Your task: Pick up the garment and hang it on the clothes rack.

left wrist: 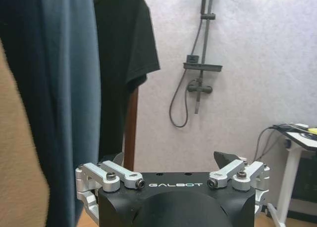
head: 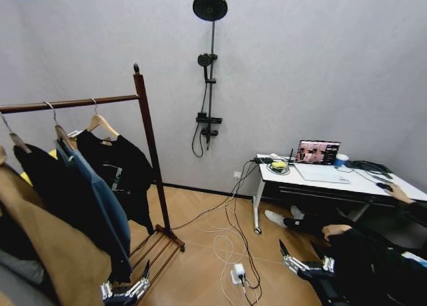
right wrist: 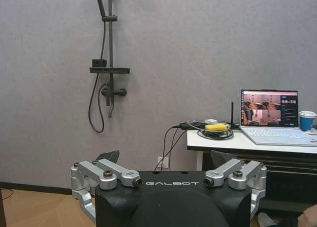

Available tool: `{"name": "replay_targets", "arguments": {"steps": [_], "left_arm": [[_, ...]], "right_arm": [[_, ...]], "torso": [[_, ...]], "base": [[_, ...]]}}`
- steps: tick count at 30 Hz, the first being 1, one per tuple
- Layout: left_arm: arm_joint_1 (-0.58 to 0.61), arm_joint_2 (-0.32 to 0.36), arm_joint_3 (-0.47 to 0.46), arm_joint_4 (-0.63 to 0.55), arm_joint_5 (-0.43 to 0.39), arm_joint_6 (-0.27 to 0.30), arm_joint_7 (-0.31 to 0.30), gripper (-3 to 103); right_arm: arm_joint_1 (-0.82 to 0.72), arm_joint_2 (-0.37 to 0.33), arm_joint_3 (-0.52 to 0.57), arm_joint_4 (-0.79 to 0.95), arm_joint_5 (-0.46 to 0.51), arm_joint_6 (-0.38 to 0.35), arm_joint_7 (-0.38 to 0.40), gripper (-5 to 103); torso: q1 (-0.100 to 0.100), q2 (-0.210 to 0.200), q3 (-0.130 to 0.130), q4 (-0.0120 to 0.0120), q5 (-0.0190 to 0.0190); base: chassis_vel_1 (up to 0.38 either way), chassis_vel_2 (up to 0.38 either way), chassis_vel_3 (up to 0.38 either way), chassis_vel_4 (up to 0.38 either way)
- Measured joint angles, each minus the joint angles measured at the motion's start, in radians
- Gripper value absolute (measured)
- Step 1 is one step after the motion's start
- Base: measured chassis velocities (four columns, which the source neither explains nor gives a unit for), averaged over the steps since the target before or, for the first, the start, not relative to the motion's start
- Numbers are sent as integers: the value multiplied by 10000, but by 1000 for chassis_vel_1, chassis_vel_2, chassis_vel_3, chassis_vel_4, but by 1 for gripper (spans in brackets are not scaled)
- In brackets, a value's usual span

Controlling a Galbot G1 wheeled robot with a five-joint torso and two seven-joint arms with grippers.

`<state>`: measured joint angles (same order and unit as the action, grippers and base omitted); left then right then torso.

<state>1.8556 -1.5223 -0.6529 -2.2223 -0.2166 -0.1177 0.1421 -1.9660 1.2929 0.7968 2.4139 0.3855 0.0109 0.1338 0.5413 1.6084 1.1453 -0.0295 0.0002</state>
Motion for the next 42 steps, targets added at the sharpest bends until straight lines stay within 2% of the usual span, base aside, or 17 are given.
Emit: {"name": "replay_targets", "arguments": {"steps": [14,25,42], "left_arm": [[-1,1,-1,0,0,0,0,100],[1,-1,4,0,0,0,6,100],[0,1,1,0,0,0,-1,100]], "right_arm": [[0,0,0,0,0,0,0,100],[-1,0,4,-1,0,0,1,100],[0,0,0,-1,0,0,0,100]], "torso": [[2,-2,0,3,-2],[-8,5,-2,3,3],[1,-1,1,3,-1]], "base": [[-12,-26,-5,8],[-30,-203,17,193],[-42,-23,-41,-67]]}}
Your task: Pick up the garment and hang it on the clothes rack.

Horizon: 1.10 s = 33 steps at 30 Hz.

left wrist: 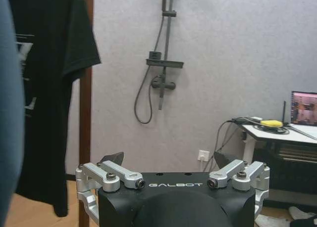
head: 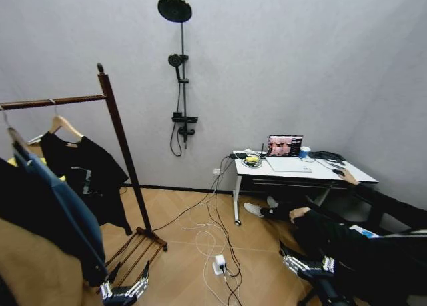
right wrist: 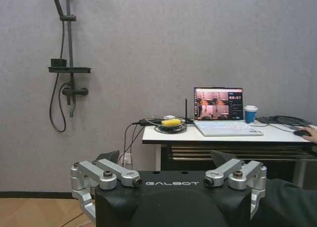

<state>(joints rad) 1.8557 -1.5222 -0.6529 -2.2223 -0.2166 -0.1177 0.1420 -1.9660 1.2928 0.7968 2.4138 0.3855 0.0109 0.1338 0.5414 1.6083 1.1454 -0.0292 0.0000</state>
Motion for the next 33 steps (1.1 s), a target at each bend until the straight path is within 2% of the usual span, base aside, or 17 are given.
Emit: {"name": "replay_targets", "arguments": {"steps": [13,16,18,24,33], "left_arm": [[0,0,1,0,0,0,2,100],[0,0,1,0,0,0,3,100],[0,0,-1,0,0,0,2,100],[0,0,-2,0,0,0,2,100],[0,0,-2,0,0,0,0,100]], "right_arm": [[-1,0,0,0,0,0,0,100],[-1,0,0,0,0,0,0,100],[0,0,0,0,0,0,0,100],[0,0,0,0,0,0,0,100],[0,0,0,0,0,0,0,100]], "torso": [[-1,1,-1,-7,0],[-3,2,0,-1,0],[-1,1,0,4,0],[1,0,0,1,-1],[-3,1,-2,0,-1]], "base": [[-107,-101,-98,-93],[-42,-23,-43,-64],[0,0,0,0],[27,-26,-23,31],[149,-148,-167,155]]}}
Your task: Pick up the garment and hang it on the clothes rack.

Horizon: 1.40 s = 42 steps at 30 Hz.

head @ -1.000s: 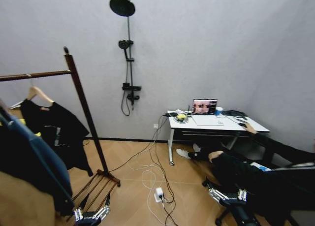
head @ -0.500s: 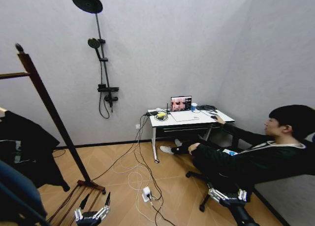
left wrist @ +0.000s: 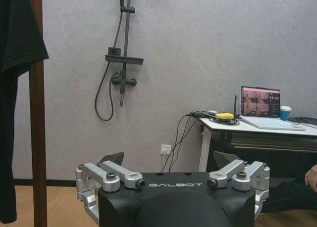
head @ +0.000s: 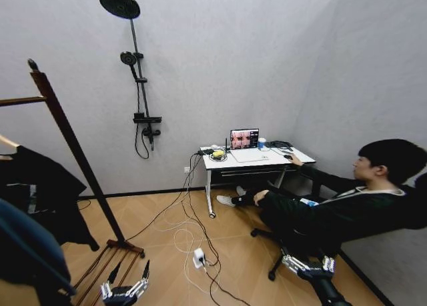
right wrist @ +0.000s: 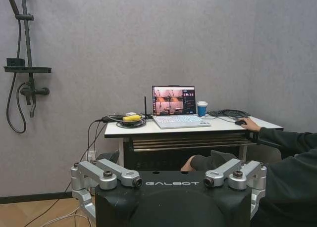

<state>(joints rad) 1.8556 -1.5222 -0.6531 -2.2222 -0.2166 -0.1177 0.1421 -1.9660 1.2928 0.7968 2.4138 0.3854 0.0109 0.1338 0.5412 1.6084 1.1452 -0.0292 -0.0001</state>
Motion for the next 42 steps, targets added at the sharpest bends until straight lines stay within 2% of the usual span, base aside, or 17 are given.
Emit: {"name": "replay_targets", "arguments": {"steps": [14,16,19,21,24,27,29,30,32,35,39,42], "left_arm": [[0,0,1,0,0,0,1,100],[0,0,2,-1,0,1,2,100],[0,0,2,0,0,0,3,100],[0,0,1,0,0,1,1,100],[0,0,-7,0,0,0,-2,100],[0,-1,1,-1,0,0,1,100],[0,1,-3,0,0,1,-3,100],[0,0,-1,0,0,1,-2,100],[1,0,1,-1,0,0,2,100],[0,1,-3,1,0,0,-3,100],[0,0,0,-1,0,0,0,100],[0,0,-8,0,0,1,-2,100]], "right_arm": [[0,0,0,1,-1,0,0,100],[0,0,0,0,0,0,0,100],[-1,0,0,1,-1,1,-1,100],[-2,0,0,0,0,0,0,100],[-1,0,-1,1,0,0,-1,100],[-1,0,0,0,0,0,0,100],[0,0,0,0,-1,1,0,100],[-1,0,0,0,0,0,0,100],[-1,0,0,1,-1,0,0,100],[0,0,0,1,-1,1,-1,100],[0,0,0,0,0,1,0,100],[-1,0,0,1,0,0,-1,100]], "torso": [[-1,1,0,0,-5],[-1,2,0,-2,6],[-4,3,-1,0,-6],[-6,5,-2,-3,5],[2,0,1,4,-5],[-1,1,1,-1,5],[3,-2,1,2,-9],[-1,2,-1,-1,8],[0,2,1,-1,8],[3,-1,0,0,-11],[-1,2,0,-1,12],[2,-1,1,2,-8]], "base": [[289,-287,-280,288],[384,-369,-382,357],[376,-427,-361,383],[368,-334,-374,339],[383,-371,-343,381],[358,-340,-373,335],[344,-355,-360,352],[364,-328,-344,344],[364,-340,-344,344],[349,-379,-346,355],[378,-331,-356,349],[366,-358,-349,347]]}}
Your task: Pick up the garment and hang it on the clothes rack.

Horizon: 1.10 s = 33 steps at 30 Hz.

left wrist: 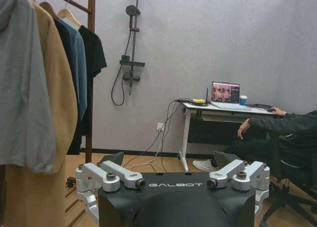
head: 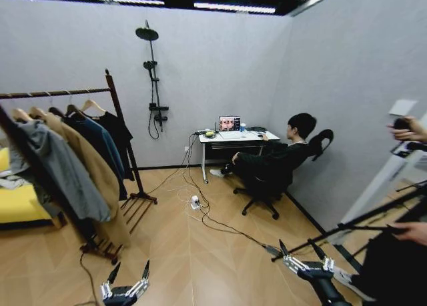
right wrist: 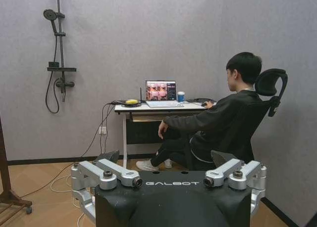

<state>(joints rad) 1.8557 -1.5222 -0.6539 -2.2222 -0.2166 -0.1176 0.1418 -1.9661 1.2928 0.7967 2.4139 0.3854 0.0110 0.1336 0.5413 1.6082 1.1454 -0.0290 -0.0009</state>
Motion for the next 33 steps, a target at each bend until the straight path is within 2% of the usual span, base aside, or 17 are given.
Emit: {"name": "replay_targets", "arguments": {"steps": [3,6,10,16,21,33], "left_arm": [[2,-1,9,-1,0,0,4,100],[2,0,4,0,0,0,1,100],[0,-1,13,-1,-1,-1,7,100],[-2,-1,11,-1,-1,0,4,100],[0,-1,10,-1,0,0,4,100],[0,-1,10,0,0,-1,4,100]], "right_arm": [[-2,0,0,-1,0,0,1,100],[-1,0,0,0,0,0,0,100],[-2,0,1,0,0,0,1,100],[4,0,1,0,0,0,1,100],[3,0,1,0,0,0,1,100],[1,0,1,0,0,0,1,100]], "torso": [[-11,9,-5,-7,20],[-9,6,-3,4,0],[-8,5,-2,-10,10],[11,-5,3,3,9],[5,-3,1,-4,8],[2,-1,0,-2,8]], "base": [[304,-297,-282,280],[167,-176,-226,206],[1,15,-73,51],[-54,30,73,-33],[-9,28,21,-19],[15,-13,-12,13]]}}
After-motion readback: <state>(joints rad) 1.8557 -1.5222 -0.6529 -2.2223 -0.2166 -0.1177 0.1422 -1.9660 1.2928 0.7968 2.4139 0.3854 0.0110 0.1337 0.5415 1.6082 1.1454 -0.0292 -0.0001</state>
